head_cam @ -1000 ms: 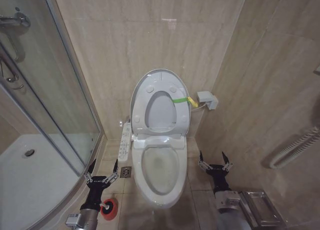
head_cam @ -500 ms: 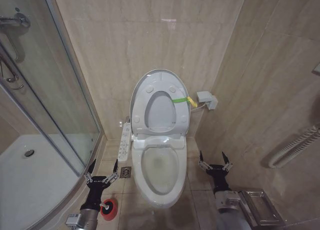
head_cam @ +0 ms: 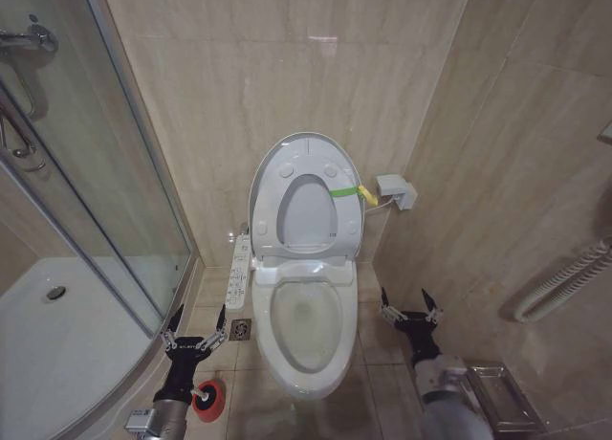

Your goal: Open the toilet lid, clean the toilet bowl with a toilet brush, close the toilet lid, and flush.

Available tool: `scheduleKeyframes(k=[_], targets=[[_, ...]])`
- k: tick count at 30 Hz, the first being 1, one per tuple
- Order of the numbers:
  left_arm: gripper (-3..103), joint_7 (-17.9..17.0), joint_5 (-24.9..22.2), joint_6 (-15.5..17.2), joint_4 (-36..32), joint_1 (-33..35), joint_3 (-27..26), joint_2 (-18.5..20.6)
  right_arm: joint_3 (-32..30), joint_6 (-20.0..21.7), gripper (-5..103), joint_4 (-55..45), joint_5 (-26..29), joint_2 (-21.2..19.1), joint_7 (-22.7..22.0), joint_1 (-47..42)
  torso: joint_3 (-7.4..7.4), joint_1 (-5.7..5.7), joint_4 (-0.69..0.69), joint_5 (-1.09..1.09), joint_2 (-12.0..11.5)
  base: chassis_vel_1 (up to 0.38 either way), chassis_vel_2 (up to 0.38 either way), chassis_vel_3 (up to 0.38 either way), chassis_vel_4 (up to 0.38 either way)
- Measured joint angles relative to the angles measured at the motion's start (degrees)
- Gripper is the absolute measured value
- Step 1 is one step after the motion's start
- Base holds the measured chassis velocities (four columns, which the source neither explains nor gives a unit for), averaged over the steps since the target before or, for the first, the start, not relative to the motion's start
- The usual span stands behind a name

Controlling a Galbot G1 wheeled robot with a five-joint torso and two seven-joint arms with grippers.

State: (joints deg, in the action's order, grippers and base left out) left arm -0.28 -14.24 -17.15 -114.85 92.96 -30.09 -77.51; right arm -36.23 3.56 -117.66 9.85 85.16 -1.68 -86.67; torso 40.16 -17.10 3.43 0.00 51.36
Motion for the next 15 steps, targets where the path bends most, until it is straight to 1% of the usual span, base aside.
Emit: scheduleKeyframes(k=[1, 3, 15], targets=[[99, 0.0, 0.0, 0.0, 0.0, 0.0, 0.0, 0.0, 0.0, 0.0, 100, 0.0, 0.5, -0.1, 0.2, 0.3, 0.0, 0.0, 0.02, 0.01, 0.0, 0.0, 0.0, 0.0, 0.0], [99, 0.0, 0.0, 0.0, 0.0, 0.0, 0.0, 0.0, 0.0, -0.8, 100, 0.3, 1.2, -0.6, 0.4, 1.1, 0.0, 0.0, -0.02, 0.01, 0.0, 0.0, 0.0, 0.0, 0.0], [99, 0.0, 0.0, 0.0, 0.0, 0.0, 0.0, 0.0, 0.5, -1.3, 100, 1.0, 1.3, -0.5, 1.0, 1.7, 0.0, 0.0, 0.0, 0.01, 0.0, 0.0, 0.0, 0.0, 0.0]])
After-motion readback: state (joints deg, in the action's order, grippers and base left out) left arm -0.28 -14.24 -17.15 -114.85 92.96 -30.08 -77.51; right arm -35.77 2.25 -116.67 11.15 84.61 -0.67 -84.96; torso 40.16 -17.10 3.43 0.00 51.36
